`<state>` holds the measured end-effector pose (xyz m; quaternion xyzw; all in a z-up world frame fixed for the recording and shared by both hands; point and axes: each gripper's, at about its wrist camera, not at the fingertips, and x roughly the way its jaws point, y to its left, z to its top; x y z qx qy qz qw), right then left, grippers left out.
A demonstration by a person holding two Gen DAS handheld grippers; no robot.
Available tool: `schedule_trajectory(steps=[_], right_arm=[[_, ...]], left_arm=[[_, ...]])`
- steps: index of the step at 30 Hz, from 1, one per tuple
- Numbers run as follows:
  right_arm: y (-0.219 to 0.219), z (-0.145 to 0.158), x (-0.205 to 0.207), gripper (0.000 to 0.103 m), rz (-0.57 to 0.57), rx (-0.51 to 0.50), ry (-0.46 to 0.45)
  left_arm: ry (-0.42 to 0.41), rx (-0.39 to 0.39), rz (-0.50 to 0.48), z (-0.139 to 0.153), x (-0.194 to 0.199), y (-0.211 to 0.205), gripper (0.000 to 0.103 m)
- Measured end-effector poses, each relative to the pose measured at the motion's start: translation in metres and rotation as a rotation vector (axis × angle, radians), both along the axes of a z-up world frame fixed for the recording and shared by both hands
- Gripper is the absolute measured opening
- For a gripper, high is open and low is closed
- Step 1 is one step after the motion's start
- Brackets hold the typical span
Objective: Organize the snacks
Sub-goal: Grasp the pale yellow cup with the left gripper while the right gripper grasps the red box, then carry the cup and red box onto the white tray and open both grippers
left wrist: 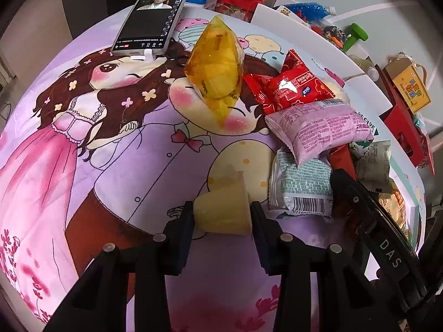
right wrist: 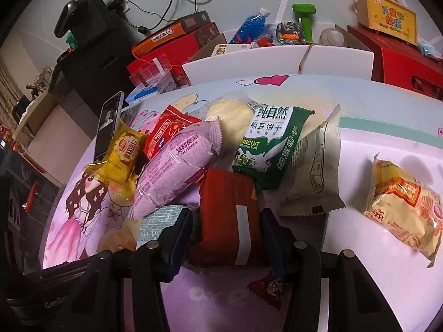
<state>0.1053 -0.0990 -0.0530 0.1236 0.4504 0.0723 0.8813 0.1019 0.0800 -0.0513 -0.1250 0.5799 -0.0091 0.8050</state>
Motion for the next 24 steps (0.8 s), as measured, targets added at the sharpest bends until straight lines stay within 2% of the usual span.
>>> schedule_trajectory(steps=[5,13,24], right_arm=[[-0.003,0.0,0.001,0.045,-0.005,0.001,0.0],[-0.004,0.007,-0.003,0.043,-0.011,-0.005,-0.013],[-0.017,0.044,-0.027,0.043,-0.039,0.0,-0.071]], left_arm=[[-0.003,0.0,0.0,0.001,0.001,0.0,0.041],[-0.026,0.0,-0.001,0.01,0.001,0.001,0.039],[-0.063,0.002,-0.021,0.019,-0.001,-0.004,0.039]])
